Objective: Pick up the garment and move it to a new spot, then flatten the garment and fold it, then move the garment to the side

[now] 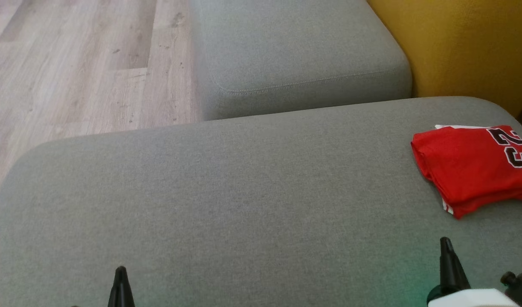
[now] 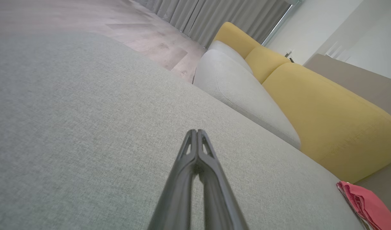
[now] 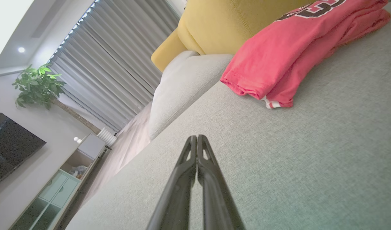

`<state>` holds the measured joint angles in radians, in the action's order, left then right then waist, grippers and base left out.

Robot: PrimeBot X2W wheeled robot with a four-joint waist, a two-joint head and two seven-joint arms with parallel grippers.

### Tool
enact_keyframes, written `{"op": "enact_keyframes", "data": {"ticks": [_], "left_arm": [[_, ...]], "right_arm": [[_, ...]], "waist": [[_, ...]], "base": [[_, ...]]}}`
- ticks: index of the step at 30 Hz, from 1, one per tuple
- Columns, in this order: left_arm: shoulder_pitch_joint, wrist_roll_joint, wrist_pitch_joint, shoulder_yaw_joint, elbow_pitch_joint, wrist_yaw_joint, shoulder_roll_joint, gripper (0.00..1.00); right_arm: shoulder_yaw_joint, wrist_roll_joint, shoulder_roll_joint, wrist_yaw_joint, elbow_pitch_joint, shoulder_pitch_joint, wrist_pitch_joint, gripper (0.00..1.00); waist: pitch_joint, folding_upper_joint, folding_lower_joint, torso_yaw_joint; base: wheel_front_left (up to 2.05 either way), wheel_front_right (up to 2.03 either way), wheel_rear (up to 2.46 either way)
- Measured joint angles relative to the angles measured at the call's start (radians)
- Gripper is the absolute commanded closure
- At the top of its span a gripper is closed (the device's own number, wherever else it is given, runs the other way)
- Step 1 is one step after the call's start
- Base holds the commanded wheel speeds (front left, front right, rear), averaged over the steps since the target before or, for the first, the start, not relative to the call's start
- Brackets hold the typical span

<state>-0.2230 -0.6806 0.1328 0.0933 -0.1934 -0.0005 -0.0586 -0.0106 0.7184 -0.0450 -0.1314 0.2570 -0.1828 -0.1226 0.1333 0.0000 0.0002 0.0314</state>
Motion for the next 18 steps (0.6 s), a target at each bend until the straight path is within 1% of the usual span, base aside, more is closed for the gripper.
{"op": "enact_keyframes", "data": {"ticks": [5,11,18], "left_arm": [[0.015,-0.06,-0.01,-0.006,-0.006,-0.009,0.0,1.0],[0.035,-0.121,-0.027,-0.017,-0.011,-0.01,0.0,1.0],[0.054,-0.205,-0.046,-0.03,-0.019,-0.027,-0.001,1.0]], "right_arm": [[-0.005,0.057,0.0,0.0,0.001,0.011,0.013,1.0],[-0.012,0.113,0.0,0.0,0.002,0.019,0.028,1.0],[-0.025,0.193,0.0,0.0,0.003,0.051,0.046,1.0]], "waist": [[-0.009,0.0,0.0,-0.002],[-0.017,0.0,-0.0001,-0.004],[-0.03,0.0,-0.0001,-0.007]], "base": [[0.0,0.0,0.0],[0.0,0.0,0.0],[0.0,0.0,0.0]]}}
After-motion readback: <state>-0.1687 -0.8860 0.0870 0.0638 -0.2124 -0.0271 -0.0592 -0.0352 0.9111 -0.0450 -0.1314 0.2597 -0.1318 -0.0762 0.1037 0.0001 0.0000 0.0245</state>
